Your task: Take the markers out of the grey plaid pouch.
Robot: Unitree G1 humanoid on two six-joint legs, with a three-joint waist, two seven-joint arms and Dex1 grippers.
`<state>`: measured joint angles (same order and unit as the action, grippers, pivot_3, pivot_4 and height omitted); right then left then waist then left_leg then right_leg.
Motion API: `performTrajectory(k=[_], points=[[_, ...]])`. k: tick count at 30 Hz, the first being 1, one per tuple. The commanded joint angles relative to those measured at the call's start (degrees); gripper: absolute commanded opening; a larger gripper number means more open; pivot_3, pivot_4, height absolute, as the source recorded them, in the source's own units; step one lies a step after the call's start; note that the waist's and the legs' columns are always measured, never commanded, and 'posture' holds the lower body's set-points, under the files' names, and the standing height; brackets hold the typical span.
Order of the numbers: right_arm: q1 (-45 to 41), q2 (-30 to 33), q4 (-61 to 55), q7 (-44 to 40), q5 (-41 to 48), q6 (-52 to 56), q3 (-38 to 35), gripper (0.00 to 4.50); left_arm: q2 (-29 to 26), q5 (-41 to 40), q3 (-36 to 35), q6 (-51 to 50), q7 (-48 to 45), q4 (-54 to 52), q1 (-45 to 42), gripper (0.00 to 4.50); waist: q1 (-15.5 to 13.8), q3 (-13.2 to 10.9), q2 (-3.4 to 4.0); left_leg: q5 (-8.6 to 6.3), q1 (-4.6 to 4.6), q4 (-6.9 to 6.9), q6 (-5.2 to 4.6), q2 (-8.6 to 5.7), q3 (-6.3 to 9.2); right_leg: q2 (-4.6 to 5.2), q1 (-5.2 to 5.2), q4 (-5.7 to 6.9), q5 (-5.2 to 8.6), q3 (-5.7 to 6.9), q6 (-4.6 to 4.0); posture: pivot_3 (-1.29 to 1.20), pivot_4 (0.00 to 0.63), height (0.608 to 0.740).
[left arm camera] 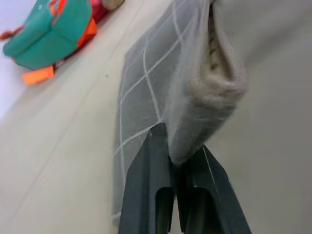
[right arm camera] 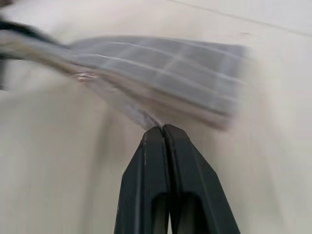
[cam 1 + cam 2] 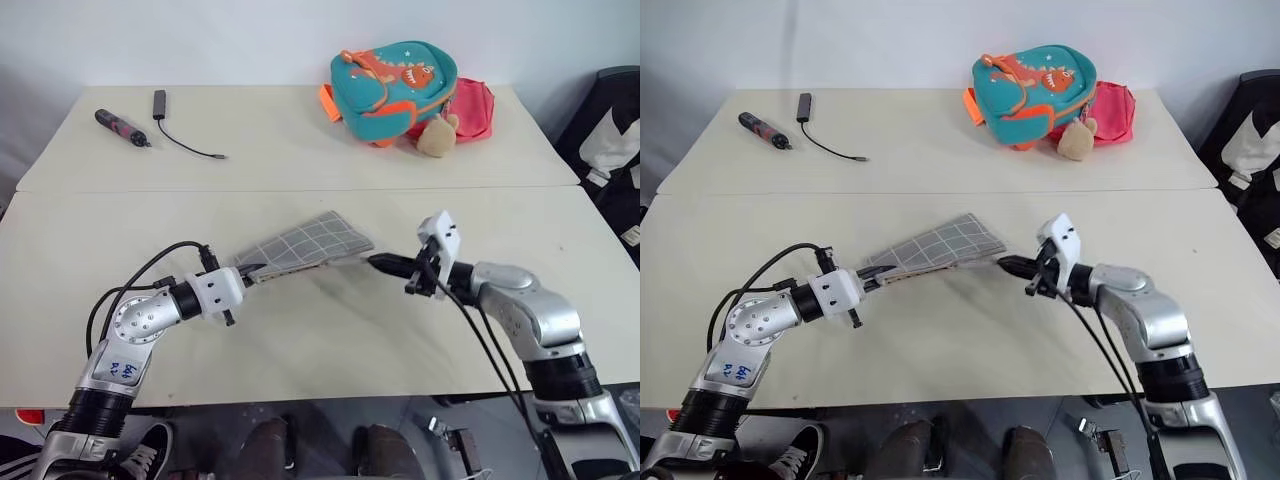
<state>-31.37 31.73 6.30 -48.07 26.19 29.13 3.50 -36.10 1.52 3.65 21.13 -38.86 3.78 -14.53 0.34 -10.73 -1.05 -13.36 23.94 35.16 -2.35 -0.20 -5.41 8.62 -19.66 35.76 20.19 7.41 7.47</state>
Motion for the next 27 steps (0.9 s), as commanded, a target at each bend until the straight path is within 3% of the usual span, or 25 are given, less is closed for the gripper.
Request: performTrajectory(k=[1, 9, 12, 15, 19, 27], points=[[0.1, 4.4, 5.0, 2.7, -5.0, -4.5, -4.8, 0.02, -1.6, -1.7, -3.1, 1.3, 0.0, 1.4, 1.0, 0.00, 0.0, 0.0, 0.00, 0.00, 0.00, 0.00, 0.02, 0.05, 0.02, -0.02, -0.01, 0.02, 0.00, 0.03, 0.00, 0.00, 0.150, 0.740], [5.1, 0.7, -8.0, -2.4, 2.1, 1.3, -1.2, 0.02, -0.4, -0.8, -2.5, 0.8, 1.9, 2.0, -0.2, 0.00, -0.1, 0.0, 0.00, 0.04, 0.05, 0.05, -0.04, 0.03, 0.02, 0.01, 0.07, -0.07, -0.01, 0.20, 0.01, 0.00, 0.150, 0.740], [8.6, -5.3, -21.6, -0.6, 9.5, 8.8, 3.4, 0.02, 1.0, -0.8, -1.7, -0.4, 2.3, 1.6, -0.8, 0.00, -0.2, 0.0, 0.00, 0.03, 0.05, 0.05, -0.03, 0.07, 0.09, 0.04, 0.06, -0.06, -0.02, 0.20, -0.01, 0.00, 0.150, 0.740], [9.5, -8.9, -26.3, 2.1, 11.8, 12.3, 4.6, 0.02, 1.6, -0.1, -1.1, -0.7, 2.4, 0.9, -0.7, 0.00, 0.1, 0.0, 0.00, 0.00, 0.04, 0.03, 0.04, 0.17, 0.10, 0.05, 0.02, -0.05, -0.05, 0.15, -0.05, 0.00, 0.150, 0.740], [9.4, -11.6, -26.3, 5.4, 9.9, 12.3, 5.8, 0.02, 2.0, -0.1, -0.7, -1.0, 2.0, -0.1, 0.0, 0.00, -0.4, 0.0, 0.00, -0.02, 0.05, 0.03, 0.04, 0.07, 0.11, 0.03, 0.01, -0.03, -0.05, 0.16, -0.05, 0.00, 0.150, 0.740], [8.0, -8.4, -22.1, 4.3, 7.2, 9.6, 2.0, 0.02, 0.6, -0.9, -2.0, -0.7, 1.0, 0.4, 0.7, 0.00, -0.2, 0.0, 0.00, -0.01, 0.06, 0.02, 0.03, 0.06, 0.10, 0.00, -0.02, -0.01, -0.05, 0.17, -0.06, 0.00, 0.150, 0.740]])
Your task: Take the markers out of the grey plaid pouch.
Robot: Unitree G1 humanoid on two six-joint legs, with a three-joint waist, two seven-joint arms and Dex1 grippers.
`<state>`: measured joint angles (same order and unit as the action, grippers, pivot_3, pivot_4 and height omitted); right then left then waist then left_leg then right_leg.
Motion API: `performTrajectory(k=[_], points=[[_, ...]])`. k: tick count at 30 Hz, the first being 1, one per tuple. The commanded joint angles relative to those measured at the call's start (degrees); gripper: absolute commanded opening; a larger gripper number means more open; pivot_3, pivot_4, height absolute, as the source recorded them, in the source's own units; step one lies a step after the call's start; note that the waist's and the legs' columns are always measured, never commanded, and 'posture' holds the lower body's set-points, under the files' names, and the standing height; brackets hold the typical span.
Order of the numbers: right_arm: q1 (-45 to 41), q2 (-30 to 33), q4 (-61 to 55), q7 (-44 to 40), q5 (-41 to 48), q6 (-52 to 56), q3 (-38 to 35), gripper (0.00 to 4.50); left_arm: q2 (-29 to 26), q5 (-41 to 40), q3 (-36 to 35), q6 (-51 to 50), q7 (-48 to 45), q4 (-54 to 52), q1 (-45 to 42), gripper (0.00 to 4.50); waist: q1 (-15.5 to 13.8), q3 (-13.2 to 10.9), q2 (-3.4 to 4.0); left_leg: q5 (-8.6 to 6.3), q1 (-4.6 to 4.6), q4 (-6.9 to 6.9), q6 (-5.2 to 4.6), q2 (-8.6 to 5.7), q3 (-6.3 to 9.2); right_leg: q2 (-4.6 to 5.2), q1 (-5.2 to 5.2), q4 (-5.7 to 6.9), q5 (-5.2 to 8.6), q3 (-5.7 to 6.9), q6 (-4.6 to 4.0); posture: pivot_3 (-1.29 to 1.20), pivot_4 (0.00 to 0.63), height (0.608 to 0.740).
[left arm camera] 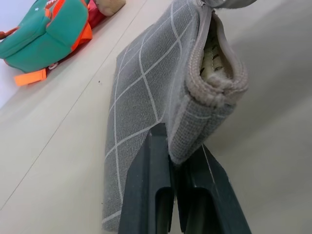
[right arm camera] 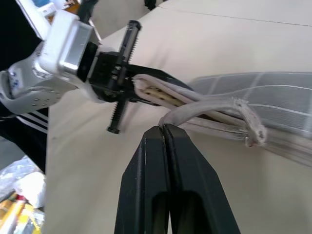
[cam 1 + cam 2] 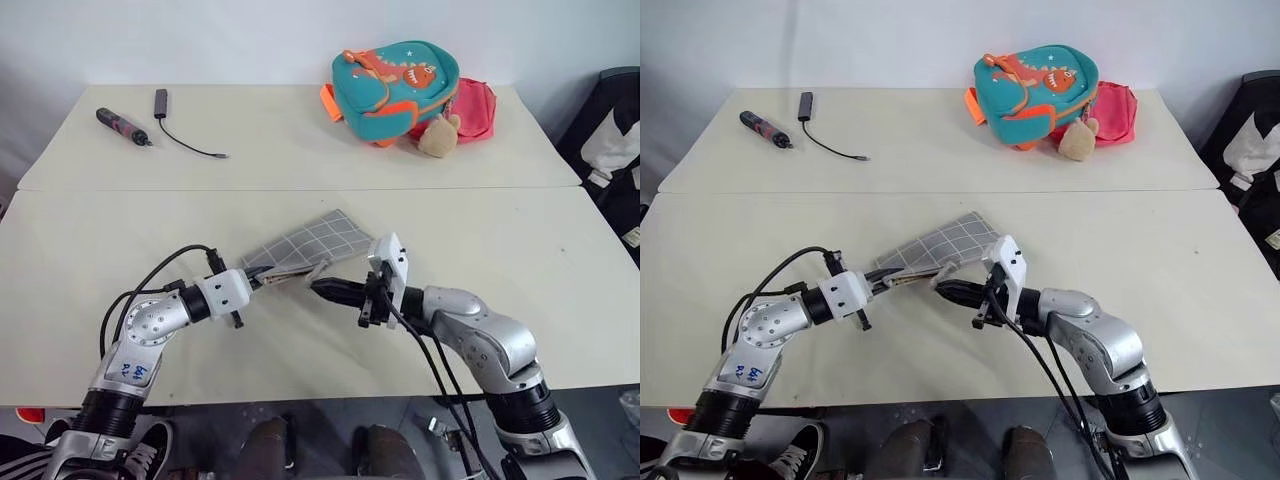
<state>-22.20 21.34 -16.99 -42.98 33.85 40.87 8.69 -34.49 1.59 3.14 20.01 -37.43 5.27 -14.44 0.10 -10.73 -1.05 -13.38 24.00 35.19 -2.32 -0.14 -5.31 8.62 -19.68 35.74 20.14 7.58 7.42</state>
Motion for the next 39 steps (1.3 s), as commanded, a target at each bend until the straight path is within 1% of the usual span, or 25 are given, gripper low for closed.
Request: performTrajectory(k=[1, 3, 4, 5, 7, 10, 14, 16, 18, 21, 22, 24, 25, 29, 32, 33, 35, 37, 39], points=[[-1.9, 3.6, 3.9, -0.3, -2.2, -3.8, -5.0, 0.02, -1.3, -1.3, -1.8, 0.4, -0.6, -1.0, 1.0, 0.00, 0.0, 0.0, 0.00, 0.00, 0.00, 0.00, 0.00, 0.00, 0.00, -0.01, 0.01, 0.00, 0.00, 0.00, 0.00, 0.00, 0.150, 0.740], [-5.1, 6.8, 13.8, 2.5, -6.1, -8.7, -10.0, 0.02, -2.0, -2.0, -2.5, 1.1, -1.1, -0.9, 1.9, 0.00, 0.0, 0.0, 0.00, 0.01, 0.00, 0.00, -0.03, -0.04, -0.03, 0.01, 0.01, 0.00, 0.00, 0.00, 0.00, 0.00, 0.150, 0.740], [-7.7, 9.9, 22.4, 5.8, -9.9, -13.7, -12.5, 0.02, -2.4, -3.5, -3.4, 1.2, -1.9, -1.3, 2.8, 0.00, 0.0, 0.0, 0.00, 0.02, -0.01, 0.01, -0.05, -0.06, -0.06, 0.02, 0.01, 0.01, -0.01, -0.01, 0.02, 0.00, 0.150, 0.740], [-9.2, 13.1, 28.7, 6.0, -13.2, -18.5, -13.4, 0.02, -2.8, -5.1, -4.3, 1.5, -2.7, -1.7, 3.7, 0.00, 0.0, 0.0, 0.01, 0.04, 0.00, 0.01, -0.09, -0.08, -0.08, 0.04, 0.00, 0.01, -0.02, -0.01, 0.04, 0.00, 0.150, 0.740], [-10.5, 16.9, 35.0, 4.9, -16.0, -23.3, -13.7, 0.02, -3.6, -8.9, -5.7, 1.8, -5.0, -2.7, 5.6, 0.00, -0.2, 0.0, 0.04, 0.05, 0.01, 0.02, -0.09, -0.10, -0.07, 0.05, 0.00, 0.01, -0.02, 0.00, 0.04, 0.00, 0.150, 0.740], [-10.3, 16.5, 35.7, 2.5, -16.1, -25.1, -13.4, 0.02, -4.0, -10.5, -6.7, 2.6, -6.3, -2.9, 6.6, 0.00, 0.1, 0.0, 0.04, 0.00, 0.01, -0.03, -0.01, 0.04, -0.06, 0.01, 0.03, -0.14, 0.01, 0.02, -0.01, 0.00, 0.150, 0.740], [-8.8, 12.9, 30.6, 1.5, -15.2, -23.8, -12.5, 0.02, -3.5, -9.7, -6.5, 2.3, -5.9, -2.3, 5.4, 0.00, 1.7, 0.0, 0.06, 0.09, -0.13, -0.04, 0.13, 0.26, -0.20, -0.08, 0.11, -0.09, 0.01, 0.08, -0.02, 0.00, 0.150, 0.740], [-8.3, 11.9, 27.9, 0.3, -14.2, -22.0, -12.2, 0.02, -3.1, -9.3, -6.4, 1.8, -5.7, -2.4, 5.0, 0.00, 1.6, -0.1, 0.14, 0.12, -0.15, -0.04, 0.11, 0.23, -0.23, -0.08, 0.09, 0.00, 0.01, 0.06, -0.03, 0.00, 0.150, 0.740], [-7.1, 10.7, 23.9, -1.2, -11.7, -18.1, -11.6, 0.02, -2.8, -8.8, -6.2, 1.8, -5.5, -2.5, 4.7, 0.00, 1.4, -0.1, 0.18, 0.13, -0.15, -0.04, 0.03, 0.11, -0.22, -0.04, 0.08, 0.03, 0.01, 0.04, -0.02, 0.00, 0.150, 0.740], [-4.8, 8.2, 17.2, -1.9, -5.2, -9.6, -12.0, 0.59, -2.2, -8.7, -5.9, 1.1, -5.1, -2.7, 4.0, 0.00, 1.1, -0.1, 0.15, 0.10, -0.15, -0.02, 0.00, 0.11, -0.10, 0.03, 0.13, 0.01, 0.00, 0.02, -0.03, 0.00, 0.150, 0.740], [-3.9, 7.7, 15.2, -1.9, -4.1, -8.0, -11.7, 0.89, -2.0, -8.3, -5.9, 1.1, -4.9, -2.7, 3.7, 0.00, 0.9, -0.1, 0.15, 0.09, -0.14, -0.02, 0.01, 0.11, -0.04, 0.06, 0.15, 0.00, 0.00, -0.01, -0.03, 0.00, 0.150, 0.740], [-1.9, 6.5, 11.1, -2.4, -0.2, -3.4, -11.6, 1.57, -1.8, -7.4, -5.9, 0.9, -4.3, -2.6, 3.0, 0.00, 0.5, -0.1, 0.15, 0.08, -0.08, -0.02, 0.02, 0.11, 0.01, 0.06, 0.12, -0.03, 0.00, -0.03, -0.04, 0.00, 0.150, 0.740], [-1.1, 6.5, 9.5, -2.6, 0.6, -1.5, -11.1, 1.99, -1.8, -7.2, -5.8, 0.7, -4.1, -2.7, 2.7, 0.00, 0.4, -0.1, 0.15, 0.08, -0.03, -0.02, 0.02, 0.10, 0.01, 0.05, 0.07, -0.03, 0.00, -0.03, -0.04, 0.00, 0.150, 0.740], [2.7, 7.0, 3.2, -3.2, 2.7, 4.2, -7.5, 3.31, -1.6, -7.0, -5.5, 0.1, -3.8, -3.0, 1.7, 0.00, 0.1, -0.1, 0.15, 0.07, -0.03, -0.02, 0.00, 0.08, 0.00, 0.05, 0.06, -0.06, -0.01, -0.01, -0.04, 0.00, 0.150, 0.740], [3.1, 4.1, 1.8, 0.4, 0.5, 3.3, -5.1, 4.40, -1.2, -6.7, -5.2, -0.2, -3.5, -3.2, 1.2, 0.00, 0.1, -0.1, 0.15, 0.04, -0.03, -0.02, 0.04, 0.10, -0.01, 0.06, 0.05, -0.06, -0.01, -0.01, -0.05, 0.00, 0.150, 0.740], [2.9, 2.4, 1.2, 1.8, 1.5, 4.7, -4.8, 4.46, -1.0, -6.6, -5.0, -0.4, -3.3, -3.4, 1.0, 0.00, 0.1, -0.1, 0.15, 0.04, -0.03, -0.03, 0.04, 0.10, -0.02, 0.05, 0.03, -0.05, -0.01, 0.00, -0.05, 0.00, 0.150, 0.740], [2.4, -3.2, 1.1, 6.8, 2.5, 7.0, -4.2, 4.46, -0.1, -6.2, -4.2, -0.9, -2.8, -4.2, 0.4, 0.00, 0.2, -0.1, 0.14, 0.04, -0.03, -0.04, 0.06, 0.11, -0.03, 0.03, -0.01, -0.02, -0.01, 0.01, -0.06, 0.00, 0.150, 0.740], [2.0, -4.9, 1.4, 9.0, -1.4, 5.8, -1.3, 4.46, 0.6, -5.8, -3.6, -1.4, -2.6, -4.6, 0.2, 0.00, 0.2, -0.1, 0.14, 0.04, -0.02, -0.05, 0.09, 0.14, -0.03, -0.02, -0.04, 0.02, -0.01, 0.03, -0.06, 0.00, 0.150, 0.740], [1.3, -6.7, 2.4, 11.4, -2.2, 5.5, -1.8, 4.46, 0.9, -5.6, -3.3, -1.6, -2.6, -5.1, 0.2, 0.00, 0.1, -0.1, 0.14, 0.04, -0.01, -0.04, 0.09, 0.10, -0.04, -0.06, -0.05, 0.03, -0.01, 0.03, -0.06, 0.00, 0.150, 0.740]])
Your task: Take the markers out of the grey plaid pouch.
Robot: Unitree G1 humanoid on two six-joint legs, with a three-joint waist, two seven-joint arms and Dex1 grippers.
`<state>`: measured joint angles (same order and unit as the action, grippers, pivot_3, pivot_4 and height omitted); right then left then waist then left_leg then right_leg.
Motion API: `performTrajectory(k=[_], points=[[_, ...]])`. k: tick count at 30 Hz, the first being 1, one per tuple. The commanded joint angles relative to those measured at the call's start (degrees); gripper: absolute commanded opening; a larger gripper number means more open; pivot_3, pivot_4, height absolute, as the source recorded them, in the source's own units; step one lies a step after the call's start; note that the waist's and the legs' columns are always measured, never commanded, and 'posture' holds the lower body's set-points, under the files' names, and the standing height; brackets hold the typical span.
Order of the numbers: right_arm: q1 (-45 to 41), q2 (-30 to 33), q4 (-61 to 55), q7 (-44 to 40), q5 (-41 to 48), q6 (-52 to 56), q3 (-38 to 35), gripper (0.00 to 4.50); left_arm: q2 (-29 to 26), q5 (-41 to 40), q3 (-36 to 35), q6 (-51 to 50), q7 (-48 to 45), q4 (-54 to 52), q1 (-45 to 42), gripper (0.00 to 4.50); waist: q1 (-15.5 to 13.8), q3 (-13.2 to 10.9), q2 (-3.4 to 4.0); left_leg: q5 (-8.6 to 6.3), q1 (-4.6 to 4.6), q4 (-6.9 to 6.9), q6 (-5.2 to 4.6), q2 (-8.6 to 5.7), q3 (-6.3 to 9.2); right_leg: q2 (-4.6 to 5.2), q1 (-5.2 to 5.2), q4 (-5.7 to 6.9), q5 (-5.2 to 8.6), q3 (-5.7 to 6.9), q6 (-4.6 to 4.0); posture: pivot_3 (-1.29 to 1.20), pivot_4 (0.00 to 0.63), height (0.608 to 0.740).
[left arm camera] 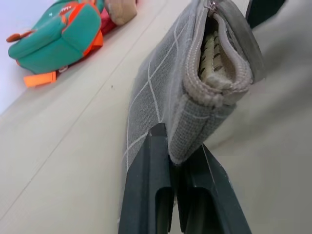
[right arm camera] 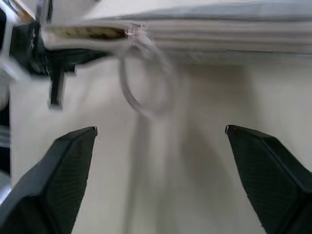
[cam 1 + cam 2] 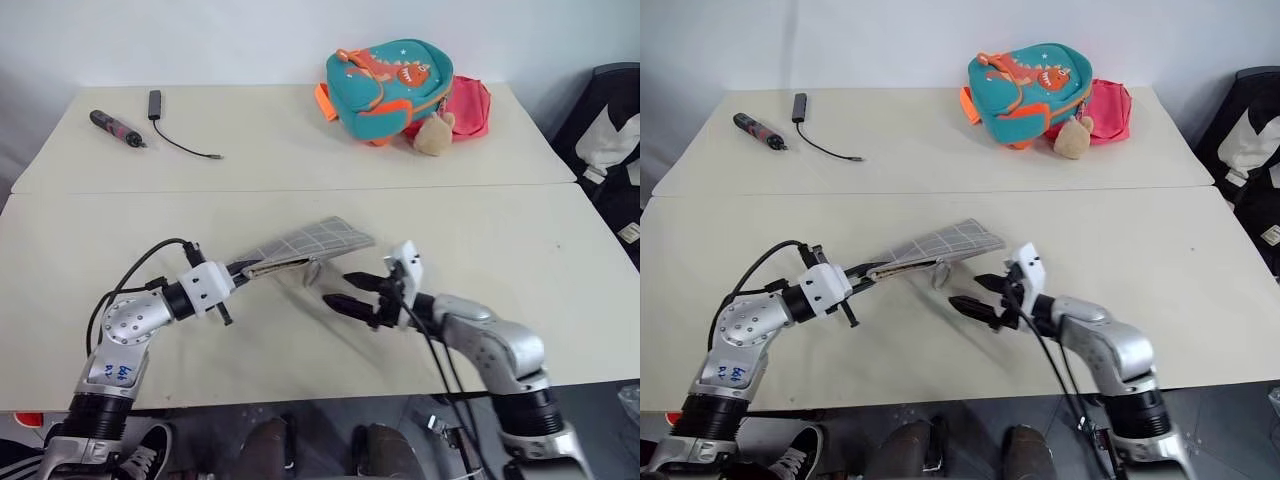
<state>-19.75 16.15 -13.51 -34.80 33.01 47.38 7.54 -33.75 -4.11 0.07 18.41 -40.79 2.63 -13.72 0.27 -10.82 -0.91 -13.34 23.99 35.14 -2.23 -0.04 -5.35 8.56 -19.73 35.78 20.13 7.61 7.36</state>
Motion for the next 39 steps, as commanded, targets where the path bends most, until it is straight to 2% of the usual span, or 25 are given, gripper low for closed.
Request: performTrajectory(k=[1, 7, 10, 13, 21, 24, 26, 29, 32, 39], points=[[-1.5, -2.4, -1.1, 3.3, -0.4, -0.5, -1.0, 4.46, 0.5, 0.1, -0.2, -0.3, 1.1, -2.7, -0.6, 0.00, -0.1, 0.0, 0.00, 0.01, 0.01, 0.00, -0.01, -0.03, -0.01, 0.00, 0.00, 0.00, 0.00, 0.00, 0.00, 0.00, 0.150, 0.740], [-3.7, -6.8, 0.2, 5.0, 1.5, 0.1, -2.8, 4.46, 1.8, 1.0, 0.9, -1.2, 2.1, -3.6, -1.0, 0.00, -0.1, 0.0, 0.00, 0.03, 0.01, 0.01, -0.05, -0.07, 0.01, 0.00, 0.00, 0.04, 0.00, 0.00, 0.01, 0.00, 0.150, 0.740], [-3.4, -6.8, -0.4, 4.0, 2.4, 0.9, -2.5, 3.89, 1.9, 1.4, 0.9, -0.9, 2.3, -3.3, -0.9, 0.00, -0.1, 0.0, 0.00, 0.03, 0.02, 0.01, -0.05, -0.07, 0.00, 0.00, -0.02, 0.04, 0.00, 0.00, 0.01, 0.00, 0.150, 0.740], [-3.0, -6.0, -0.7, 3.5, 2.2, 0.8, -2.1, 2.94, 1.8, 1.5, 0.8, -0.7, 2.3, -3.0, -0.9, 0.00, -0.1, 0.0, 0.00, 0.02, 0.02, 0.01, -0.06, -0.08, 0.00, 0.00, -0.02, 0.04, 0.00, 0.00, 0.01, 0.00, 0.150, 0.740], [-3.1, -5.2, -0.6, 2.6, 1.8, -0.2, -1.9, 0.04, 1.9, 1.9, 0.9, -0.4, 2.4, -3.0, -0.6, 0.00, 0.0, 0.0, 0.00, 0.02, 0.02, 0.01, -0.06, -0.08, -0.01, 0.00, -0.02, 0.04, 0.00, -0.01, 0.01, 0.00, 0.150, 0.740], [-2.7, -4.5, -2.5, 0.9, 2.7, 0.6, -0.5, 0.01, 1.8, 2.1, 0.7, -0.1, 2.5, -3.0, -0.4, 0.00, 0.0, 0.0, 0.00, 0.02, 0.02, 0.00, -0.06, -0.07, -0.01, 0.00, -0.03, 0.04, 0.00, -0.01, 0.01, 0.00, 0.150, 0.740], [-3.4, -4.9, -3.0, 1.1, 0.1, -0.4, 3.6, 0.01, 2.2, 2.2, 1.0, -0.2, 2.7, -3.0, -0.4, 0.00, 0.0, 0.0, 0.00, 0.02, 0.02, 0.00, -0.06, -0.07, 0.00, 0.00, -0.03, 0.04, 0.00, -0.01, 0.01, 0.00, 0.150, 0.740], [-4.0, -6.9, -2.8, 2.5, -1.4, -1.3, 6.0, 0.01, 2.6, 2.6, 1.6, -0.3, 2.9, -3.4, -0.3, 0.00, 0.0, 0.0, -0.01, 0.02, 0.02, 0.00, -0.05, -0.06, -0.01, 0.00, -0.06, 0.05, 0.00, -0.01, 0.01, 0.00, 0.150, 0.740], [-4.5, -5.3, -3.4, 1.0, -5.1, -3.3, 10.2, 0.01, 3.2, 3.2, 2.6, -0.5, 3.0, -4.5, 0.3, 0.00, 0.0, 0.0, 0.00, 0.02, 0.02, 0.00, -0.05, -0.07, -0.02, 0.00, -0.07, 0.07, 0.00, -0.02, 0.01, 0.00, 0.150, 0.740], [-5.5, -4.5, -2.2, -1.2, -6.2, -5.5, 9.9, 0.01, 3.5, 4.0, 3.4, -0.4, 2.9, -5.2, 1.4, 0.00, -0.1, 0.0, -0.02, 0.02, 0.02, 0.01, -0.05, -0.08, -0.02, 0.01, -0.06, 0.07, 0.00, -0.02, 0.01, 0.00, 0.150, 0.740]])
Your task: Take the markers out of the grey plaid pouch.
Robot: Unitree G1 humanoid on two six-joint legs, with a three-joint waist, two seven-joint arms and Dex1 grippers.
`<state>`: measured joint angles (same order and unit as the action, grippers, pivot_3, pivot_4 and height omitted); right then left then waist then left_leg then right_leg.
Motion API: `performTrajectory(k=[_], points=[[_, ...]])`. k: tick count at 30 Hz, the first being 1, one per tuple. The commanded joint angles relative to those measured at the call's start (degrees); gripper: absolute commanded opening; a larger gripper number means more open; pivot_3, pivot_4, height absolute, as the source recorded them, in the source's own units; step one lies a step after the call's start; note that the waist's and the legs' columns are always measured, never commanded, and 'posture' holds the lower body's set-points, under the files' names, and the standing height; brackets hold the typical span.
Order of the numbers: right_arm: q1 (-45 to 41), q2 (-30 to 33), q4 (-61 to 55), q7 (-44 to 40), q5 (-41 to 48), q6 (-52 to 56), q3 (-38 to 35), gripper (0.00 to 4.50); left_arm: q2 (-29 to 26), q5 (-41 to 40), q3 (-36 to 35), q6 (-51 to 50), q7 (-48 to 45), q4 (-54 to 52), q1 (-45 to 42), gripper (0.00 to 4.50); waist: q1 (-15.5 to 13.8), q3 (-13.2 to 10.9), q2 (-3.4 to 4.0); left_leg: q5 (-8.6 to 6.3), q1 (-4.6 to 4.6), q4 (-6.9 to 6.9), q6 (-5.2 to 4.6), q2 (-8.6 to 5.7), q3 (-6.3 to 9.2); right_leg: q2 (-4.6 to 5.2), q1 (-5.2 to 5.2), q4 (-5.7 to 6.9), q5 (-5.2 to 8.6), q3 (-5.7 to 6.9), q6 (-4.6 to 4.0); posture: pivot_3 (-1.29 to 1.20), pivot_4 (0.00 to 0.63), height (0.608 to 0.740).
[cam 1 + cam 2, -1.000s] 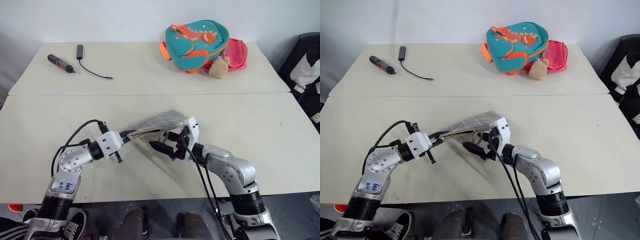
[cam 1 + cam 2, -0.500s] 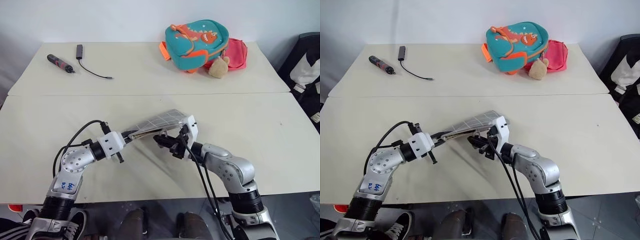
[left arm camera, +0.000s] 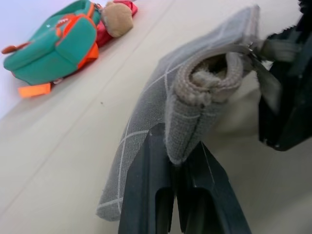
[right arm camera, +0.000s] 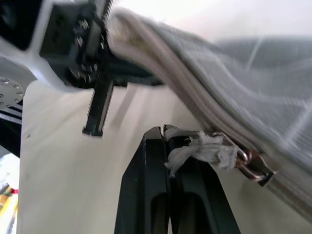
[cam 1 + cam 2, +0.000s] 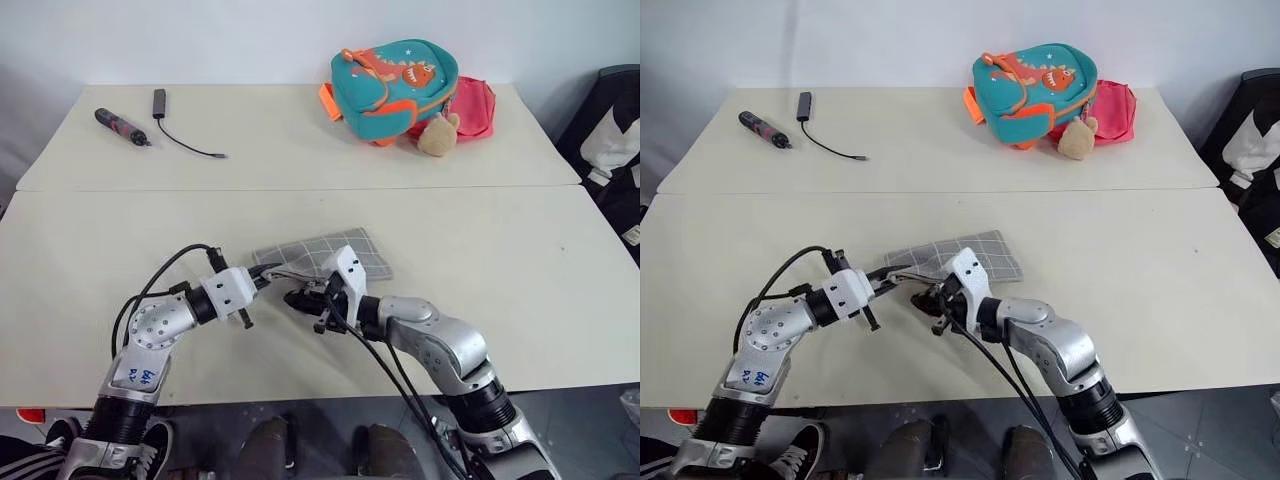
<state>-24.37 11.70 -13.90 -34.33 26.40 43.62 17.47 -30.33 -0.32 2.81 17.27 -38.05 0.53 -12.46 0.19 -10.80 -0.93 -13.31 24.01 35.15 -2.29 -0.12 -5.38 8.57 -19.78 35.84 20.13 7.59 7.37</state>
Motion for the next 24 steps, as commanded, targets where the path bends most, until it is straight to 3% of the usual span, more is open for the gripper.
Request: performTrajectory(k=[1, 8, 11, 15, 24], points=[[-0.8, 0.1, -1.8, -1.8, 0.3, -1.8, -0.2, 0.01, 0.0, 0.2, 0.5, 0.8, 0.1, -3.0, 0.1, 0.00, 0.0, 0.0, 0.00, 0.00, 0.00, 0.00, 0.00, 0.00, 0.00, 0.00, 0.00, 0.00, 0.00, 0.00, 0.00, 0.00, 0.150, 0.740], [-0.1, 9.1, -0.7, -6.8, 1.5, -2.5, -7.4, 0.01, -2.9, -1.2, -2.0, 2.3, -1.2, -1.2, 1.0, 0.00, 0.0, 0.0, 0.00, -0.01, 0.01, 0.00, -0.01, -0.01, 0.00, 0.03, 0.01, -0.02, 0.00, 0.00, 0.00, 0.00, 0.150, 0.740], [-2.8, 14.7, 6.5, -7.3, 0.2, -4.8, -14.3, 0.01, -4.8, -2.0, -3.1, 3.8, -2.1, 0.5, 1.7, 0.00, 0.0, 0.0, 0.00, -0.01, 0.00, 0.00, -0.01, 0.00, -0.01, 0.03, 0.02, -0.04, 0.00, 0.01, 0.00, 0.00, 0.150, 0.740], [-5.4, 21.7, 17.8, -8.3, -5.1, -11.6, -16.8, 0.01, -6.2, -2.9, -4.1, 5.3, -2.7, 2.0, 1.9, 0.00, -0.1, 0.0, 0.00, -0.01, -0.01, -0.01, -0.01, 0.01, -0.02, 0.02, 0.01, -0.07, 0.00, 0.02, 0.00, 0.00, 0.150, 0.740], [-4.6, 21.4, 18.5, -10.6, -4.8, -13.9, -16.6, 0.01, -5.7, -4.1, -4.1, 4.6, -2.4, 1.9, 1.7, 0.00, 0.1, 0.0, 0.00, 0.01, -0.01, 0.01, -0.03, 0.04, -0.05, 0.01, 0.08, -0.11, 0.00, 0.07, 0.00, 0.00, 0.150, 0.740]])
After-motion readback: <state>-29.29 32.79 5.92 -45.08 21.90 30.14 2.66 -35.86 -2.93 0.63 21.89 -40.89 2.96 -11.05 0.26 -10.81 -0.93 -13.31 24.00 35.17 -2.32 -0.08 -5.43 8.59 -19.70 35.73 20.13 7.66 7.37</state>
